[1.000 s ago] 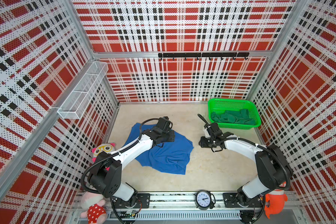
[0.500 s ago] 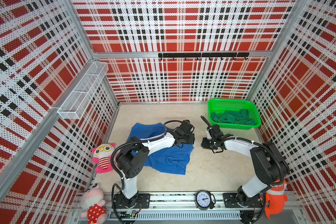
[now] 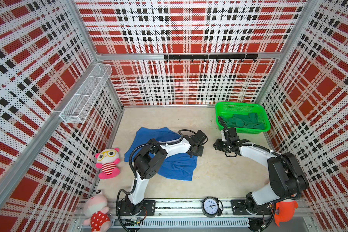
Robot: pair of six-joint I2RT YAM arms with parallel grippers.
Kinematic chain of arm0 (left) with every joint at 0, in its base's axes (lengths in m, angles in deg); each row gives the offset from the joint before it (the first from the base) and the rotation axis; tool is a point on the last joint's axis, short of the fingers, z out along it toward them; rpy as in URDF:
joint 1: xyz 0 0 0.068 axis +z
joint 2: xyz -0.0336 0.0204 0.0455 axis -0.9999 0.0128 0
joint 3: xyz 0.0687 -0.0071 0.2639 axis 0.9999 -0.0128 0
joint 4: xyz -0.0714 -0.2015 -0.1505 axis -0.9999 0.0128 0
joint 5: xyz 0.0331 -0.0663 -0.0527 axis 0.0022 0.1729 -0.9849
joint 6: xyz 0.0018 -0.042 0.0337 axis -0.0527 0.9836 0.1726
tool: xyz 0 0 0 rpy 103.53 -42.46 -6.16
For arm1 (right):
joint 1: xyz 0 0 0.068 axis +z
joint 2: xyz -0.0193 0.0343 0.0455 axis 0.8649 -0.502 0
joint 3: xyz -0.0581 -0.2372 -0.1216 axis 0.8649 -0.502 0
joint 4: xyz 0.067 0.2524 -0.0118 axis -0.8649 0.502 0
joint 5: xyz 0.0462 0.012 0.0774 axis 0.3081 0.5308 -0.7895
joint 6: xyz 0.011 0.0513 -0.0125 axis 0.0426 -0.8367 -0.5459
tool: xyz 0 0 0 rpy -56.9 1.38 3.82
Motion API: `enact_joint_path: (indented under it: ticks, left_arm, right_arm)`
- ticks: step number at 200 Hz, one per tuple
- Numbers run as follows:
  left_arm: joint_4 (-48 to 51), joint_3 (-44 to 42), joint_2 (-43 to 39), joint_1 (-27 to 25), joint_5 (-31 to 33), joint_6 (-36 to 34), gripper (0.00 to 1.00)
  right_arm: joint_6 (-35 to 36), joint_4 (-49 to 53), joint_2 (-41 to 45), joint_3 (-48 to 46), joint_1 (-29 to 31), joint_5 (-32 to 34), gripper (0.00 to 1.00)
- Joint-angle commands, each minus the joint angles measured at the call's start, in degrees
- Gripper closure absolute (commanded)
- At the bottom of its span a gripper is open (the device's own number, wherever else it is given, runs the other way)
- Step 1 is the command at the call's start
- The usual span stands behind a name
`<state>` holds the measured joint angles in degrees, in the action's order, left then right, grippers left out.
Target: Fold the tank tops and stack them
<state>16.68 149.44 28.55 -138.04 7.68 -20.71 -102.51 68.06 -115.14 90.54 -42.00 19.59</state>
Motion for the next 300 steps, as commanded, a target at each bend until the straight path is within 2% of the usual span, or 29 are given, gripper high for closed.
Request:
enact_joint_path:
  ticks: [1, 38, 80, 128, 156, 173, 189, 246, 284, 300]
  left_arm:
    - [1.5, -1.4, -3.1, -0.3, 3.5, -0.3, 1.00]
    - [-3.0, -12.7, -13.9, 0.0, 4.5, 3.5, 1.00]
    - [-8.6, -25.8, -22.3, 2.4, 2.3, 7.7, 1.00]
    - [-11.5, -32.1, -26.8, 4.2, 0.6, 9.4, 1.00]
    - [-13.4, -32.8, -27.3, 4.7, -1.0, 9.5, 1.00]
    - [-14.1, -32.9, -27.7, 4.9, -1.6, 9.7, 0.79]
    - [-14.0, -33.5, -29.2, 5.6, -1.4, 9.9, 0.71]
    - [-11.8, -39.0, -39.2, 12.8, -0.7, 10.8, 0.64]
    - [-11.6, -42.1, -42.3, 15.1, -1.0, 11.4, 0.64]
    - [-11.8, -42.6, -41.9, 15.4, -1.0, 11.2, 0.64]
  right_arm:
    - [0.4, -0.9, 1.2, -1.0, -0.3, -0.4, 0.59]
    - [1.0, -1.5, 0.0, -0.7, 0.6, -2.6, 0.61]
    - [1.6, -0.6, -3.0, 2.4, 5.6, -2.5, 0.64]
    - [7.0, 2.4, -4.5, 6.4, 11.6, -2.7, 0.69]
    - [9.4, 5.8, -4.6, 9.0, 15.5, -2.7, 0.69]
    - [10.0, 6.9, -5.0, 10.7, 18.1, -2.1, 0.70]
    - [9.7, 7.0, -6.2, 11.7, 19.8, -2.4, 0.71]
    - [8.5, 6.8, -11.7, 14.3, 23.8, -2.1, 0.74]
    - [6.8, 7.3, -15.1, 15.6, 25.3, 0.7, 0.65]
    - [5.9, 6.4, -16.8, 16.1, 25.7, 0.6, 0.64]
